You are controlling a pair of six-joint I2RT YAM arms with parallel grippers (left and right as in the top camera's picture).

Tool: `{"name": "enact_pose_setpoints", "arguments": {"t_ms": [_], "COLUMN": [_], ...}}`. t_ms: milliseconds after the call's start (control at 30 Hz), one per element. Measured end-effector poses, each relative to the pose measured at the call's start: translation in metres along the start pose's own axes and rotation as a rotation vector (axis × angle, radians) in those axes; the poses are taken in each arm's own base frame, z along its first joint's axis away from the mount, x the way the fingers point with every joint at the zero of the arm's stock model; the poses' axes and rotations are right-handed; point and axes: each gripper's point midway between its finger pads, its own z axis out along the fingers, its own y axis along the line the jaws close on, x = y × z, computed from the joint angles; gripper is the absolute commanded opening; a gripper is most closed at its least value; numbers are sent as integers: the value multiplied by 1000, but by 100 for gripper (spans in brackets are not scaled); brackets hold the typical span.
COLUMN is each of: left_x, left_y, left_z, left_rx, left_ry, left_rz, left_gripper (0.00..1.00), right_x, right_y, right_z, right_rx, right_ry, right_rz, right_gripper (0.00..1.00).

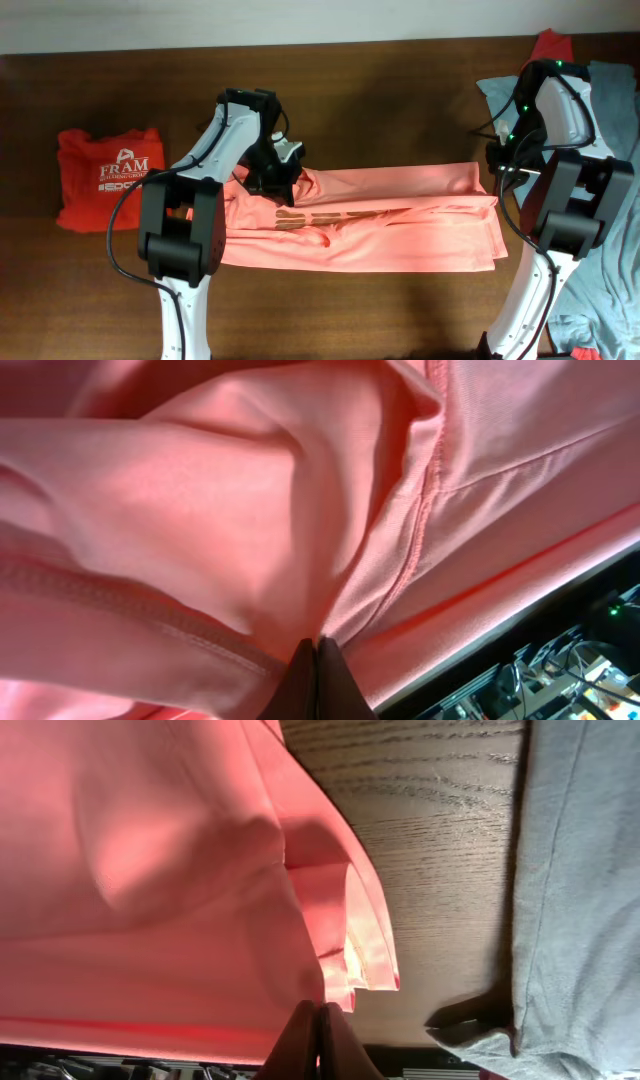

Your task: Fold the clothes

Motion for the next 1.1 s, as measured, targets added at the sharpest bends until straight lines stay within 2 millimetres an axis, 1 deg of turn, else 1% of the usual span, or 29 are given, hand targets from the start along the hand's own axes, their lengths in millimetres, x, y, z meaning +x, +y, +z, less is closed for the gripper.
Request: {"name": "enact_pose_setpoints", "arguments": {"t_ms": [33,67,100,233,400,600,933,1033,1067,1100], "left_x": [0,1,1,5,7,8,10,10,10,10], "left_y": [0,1,2,4,5,9,16,16,16,16], "left_z": [1,1,2,2,2,2,2,1,2,1], "left_rx": [0,-1,-6,-18,-21,-43,-83,-83,-83,-83], "left_ry": [1,3,5,21,27,32,41,41,41,41], "left_rz": [-1,4,6,-3,-6,-7,-9,-9,-9,-9], "left_gripper": [32,36,38,38,38,38,38,38,38,38], "right_x": [0,0,0,1,12,16,36,44,46,48], "right_y": [0,0,0,-2,-2,-2,-1,-1,-1,-1], "right_z": [0,0,0,1,16,22,33,40,43,44], "right_rx": [0,0,3,3,2,1,-4,-6,-7,-7], "right_ry": [0,0,0,5,70,96,159,196,207,215], "right_rz": [1,1,1,3,5,6,10,11,12,12], "right_gripper": [4,4,4,4,4,4,4,4,6,14]}}
